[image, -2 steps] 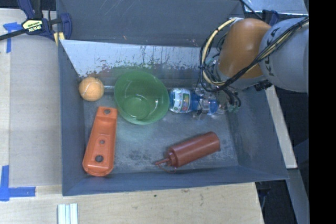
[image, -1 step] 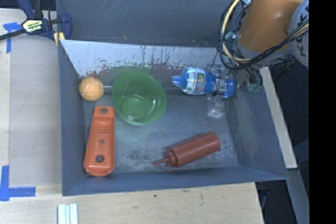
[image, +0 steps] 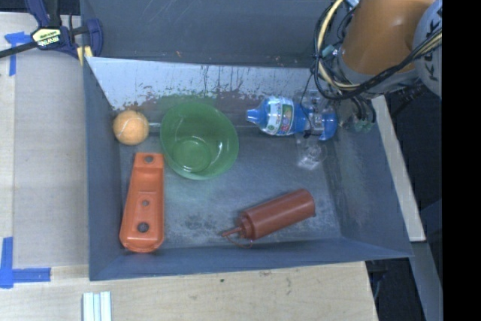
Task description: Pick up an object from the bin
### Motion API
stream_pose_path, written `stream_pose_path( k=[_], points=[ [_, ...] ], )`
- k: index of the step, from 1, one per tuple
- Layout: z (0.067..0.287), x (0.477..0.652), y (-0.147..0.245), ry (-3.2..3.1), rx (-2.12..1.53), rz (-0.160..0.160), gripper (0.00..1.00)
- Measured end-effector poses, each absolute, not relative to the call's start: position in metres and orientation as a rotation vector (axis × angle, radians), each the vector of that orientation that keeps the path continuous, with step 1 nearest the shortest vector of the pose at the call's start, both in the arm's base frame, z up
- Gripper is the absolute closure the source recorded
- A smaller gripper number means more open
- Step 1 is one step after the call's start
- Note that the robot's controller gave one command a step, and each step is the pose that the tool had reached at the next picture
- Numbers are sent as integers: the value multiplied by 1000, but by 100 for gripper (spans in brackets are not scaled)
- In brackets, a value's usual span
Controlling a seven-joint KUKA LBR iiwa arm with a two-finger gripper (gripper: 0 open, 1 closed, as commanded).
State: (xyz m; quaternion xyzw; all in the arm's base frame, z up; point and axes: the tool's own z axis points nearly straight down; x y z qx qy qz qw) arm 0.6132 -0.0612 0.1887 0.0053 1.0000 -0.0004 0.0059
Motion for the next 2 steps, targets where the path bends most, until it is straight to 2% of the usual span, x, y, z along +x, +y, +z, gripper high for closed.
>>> stream_pose_path(
  k=[1, 2],
  points=[
    [190, 613, -61, 3131, 17, -1, 100],
    [267, 592, -79, 3120, -146, -5, 100]
  ],
)
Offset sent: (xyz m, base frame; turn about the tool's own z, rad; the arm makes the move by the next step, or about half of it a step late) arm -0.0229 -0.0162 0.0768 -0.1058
